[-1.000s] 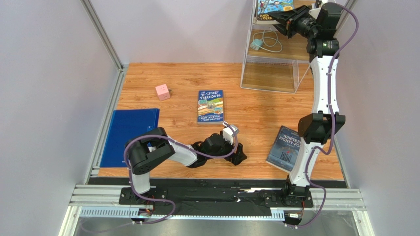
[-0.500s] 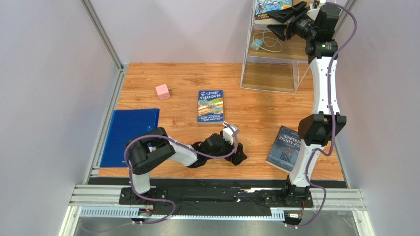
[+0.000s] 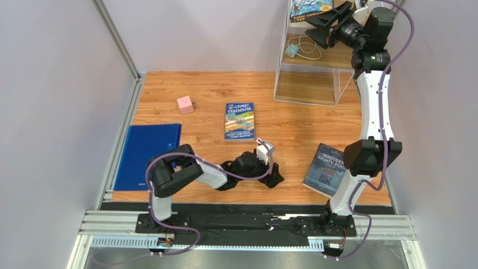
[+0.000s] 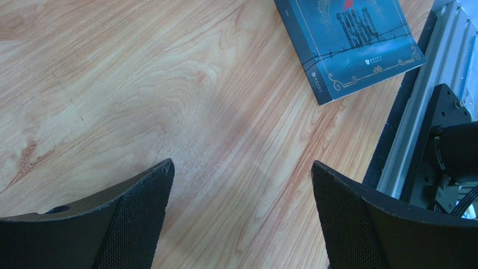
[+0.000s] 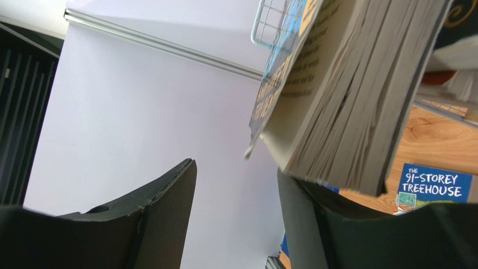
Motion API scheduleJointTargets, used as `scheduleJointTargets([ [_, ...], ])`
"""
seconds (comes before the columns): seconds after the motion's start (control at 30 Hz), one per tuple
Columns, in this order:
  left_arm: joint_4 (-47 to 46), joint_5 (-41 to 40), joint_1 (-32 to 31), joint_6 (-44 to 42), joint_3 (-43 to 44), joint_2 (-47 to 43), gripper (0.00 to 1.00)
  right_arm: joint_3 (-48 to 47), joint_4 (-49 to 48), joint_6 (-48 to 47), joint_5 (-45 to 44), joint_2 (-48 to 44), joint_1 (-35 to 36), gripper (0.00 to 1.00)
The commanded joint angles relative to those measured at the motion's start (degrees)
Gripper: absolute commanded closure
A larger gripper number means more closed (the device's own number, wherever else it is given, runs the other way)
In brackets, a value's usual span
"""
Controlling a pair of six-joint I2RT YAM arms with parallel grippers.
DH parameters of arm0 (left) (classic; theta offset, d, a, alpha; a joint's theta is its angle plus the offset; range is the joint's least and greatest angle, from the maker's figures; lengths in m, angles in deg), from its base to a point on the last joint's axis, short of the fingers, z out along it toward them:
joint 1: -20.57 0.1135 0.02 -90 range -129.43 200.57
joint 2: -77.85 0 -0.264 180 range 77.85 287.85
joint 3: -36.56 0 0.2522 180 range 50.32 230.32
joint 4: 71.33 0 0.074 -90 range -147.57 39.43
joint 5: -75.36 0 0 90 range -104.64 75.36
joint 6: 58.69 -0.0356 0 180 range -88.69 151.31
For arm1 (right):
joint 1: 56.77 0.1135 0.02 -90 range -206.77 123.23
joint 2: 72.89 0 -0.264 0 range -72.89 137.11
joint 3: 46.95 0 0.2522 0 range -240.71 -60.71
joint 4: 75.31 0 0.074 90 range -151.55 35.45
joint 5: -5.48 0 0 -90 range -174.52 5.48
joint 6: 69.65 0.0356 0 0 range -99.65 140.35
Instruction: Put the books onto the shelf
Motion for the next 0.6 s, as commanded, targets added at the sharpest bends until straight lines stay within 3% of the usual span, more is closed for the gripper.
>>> scheduleJointTargets([
  [0.0, 4.2, 1.7, -0.5, -0.1, -0.2, 2.1, 0.04, 3.9, -1.5, -3.8, 1.8, -5.0, 0.2, 0.50],
  [0.07, 4.3, 1.5, -0.6, -0.1, -0.4, 2.0, 0.04, 7.1, -2.3, -4.1, 1.6, -6.2, 0.2, 0.69],
  [0.1, 4.3, 1.5, -0.5, -0.1, -0.4, 2.0, 0.04, 7.6, -3.0, -4.1, 1.9, -6.2, 0.2, 0.88],
  [0.17, 4.2, 1.6, -0.5, -0.1, -0.3, 2.1, 0.04, 8.0, -3.0, -4.4, 2.0, -6.1, 0.3, 1.00],
  [0.57, 4.4, 1.4, -0.6, -0.1, -0.3, 2.3, 0.04, -2.6, 1.6, -5.2, -3.2, -0.3, 0.5, 1.00],
])
